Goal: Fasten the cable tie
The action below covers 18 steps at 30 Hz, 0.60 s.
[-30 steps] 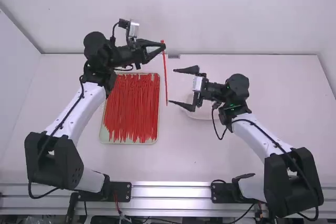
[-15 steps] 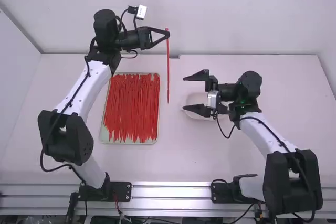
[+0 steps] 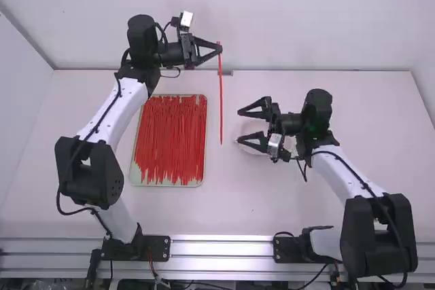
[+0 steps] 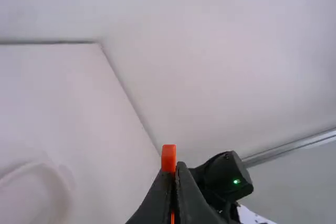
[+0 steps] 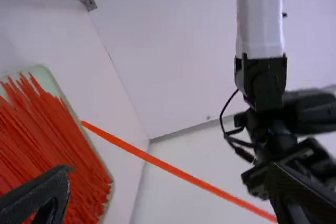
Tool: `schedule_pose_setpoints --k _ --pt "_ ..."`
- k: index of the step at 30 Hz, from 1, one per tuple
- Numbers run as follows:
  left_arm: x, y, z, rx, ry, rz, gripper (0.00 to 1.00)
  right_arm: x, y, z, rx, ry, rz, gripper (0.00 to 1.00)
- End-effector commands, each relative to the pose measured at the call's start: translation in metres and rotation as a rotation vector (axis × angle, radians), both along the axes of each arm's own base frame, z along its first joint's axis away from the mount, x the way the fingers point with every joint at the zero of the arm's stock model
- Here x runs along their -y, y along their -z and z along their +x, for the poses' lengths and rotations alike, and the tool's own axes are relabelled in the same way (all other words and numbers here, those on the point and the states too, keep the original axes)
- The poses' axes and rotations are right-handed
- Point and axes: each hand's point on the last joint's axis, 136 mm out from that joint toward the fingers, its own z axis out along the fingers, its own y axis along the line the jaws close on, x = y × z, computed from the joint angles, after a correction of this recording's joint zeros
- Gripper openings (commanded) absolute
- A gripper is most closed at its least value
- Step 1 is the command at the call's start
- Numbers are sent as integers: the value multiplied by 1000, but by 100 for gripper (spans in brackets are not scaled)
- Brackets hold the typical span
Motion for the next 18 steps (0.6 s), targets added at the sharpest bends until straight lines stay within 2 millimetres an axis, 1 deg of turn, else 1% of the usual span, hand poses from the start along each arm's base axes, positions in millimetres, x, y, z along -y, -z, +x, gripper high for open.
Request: schedule_pose_setpoints --k 1,5,6,7,9,13,18 --pt "14 -3 -10 -30 57 -6 2 -4 -9 -1 170 -30 22 99" --pt "22 7 -11 -99 48 8 3 -10 -8 0 209 -17 21 99" --pt "24 13 -10 -169 30 10 2 -14 -9 1 218 -9 19 99" --pt "24 13 -10 -169 30 10 2 -14 -9 1 218 -9 19 99" --pt "25 16 -9 -233 18 5 2 -19 -7 0 249 -6 19 99" --pt "24 17 -7 -231 0 7 2 -24 -7 -4 283 -28 25 99" --pt "23 18 -4 -242 -17 7 3 -23 -8 -4 296 -26 26 100"
